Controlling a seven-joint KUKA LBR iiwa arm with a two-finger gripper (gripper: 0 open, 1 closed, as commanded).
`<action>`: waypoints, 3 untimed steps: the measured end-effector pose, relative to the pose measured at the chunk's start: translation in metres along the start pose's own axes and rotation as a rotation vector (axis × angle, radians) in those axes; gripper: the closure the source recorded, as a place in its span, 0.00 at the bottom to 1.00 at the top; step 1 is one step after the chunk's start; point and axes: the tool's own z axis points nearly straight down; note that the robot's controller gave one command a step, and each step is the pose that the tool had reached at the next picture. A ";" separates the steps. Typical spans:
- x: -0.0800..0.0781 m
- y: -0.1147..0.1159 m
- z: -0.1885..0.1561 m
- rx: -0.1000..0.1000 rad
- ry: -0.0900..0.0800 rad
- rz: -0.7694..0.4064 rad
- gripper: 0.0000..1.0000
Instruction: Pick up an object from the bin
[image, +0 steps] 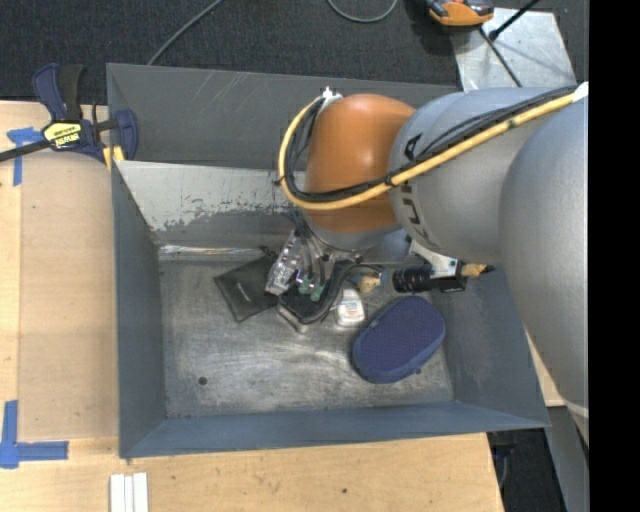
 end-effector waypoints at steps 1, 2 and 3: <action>0.011 -0.010 0.079 0.005 0.009 0.112 1.00; -0.012 -0.014 -0.017 0.000 -0.002 0.137 1.00; -0.008 -0.011 0.082 0.000 0.000 0.115 1.00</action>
Offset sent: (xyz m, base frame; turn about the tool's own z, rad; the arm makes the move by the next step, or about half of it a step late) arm -0.0132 -0.0048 -0.0768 0.1145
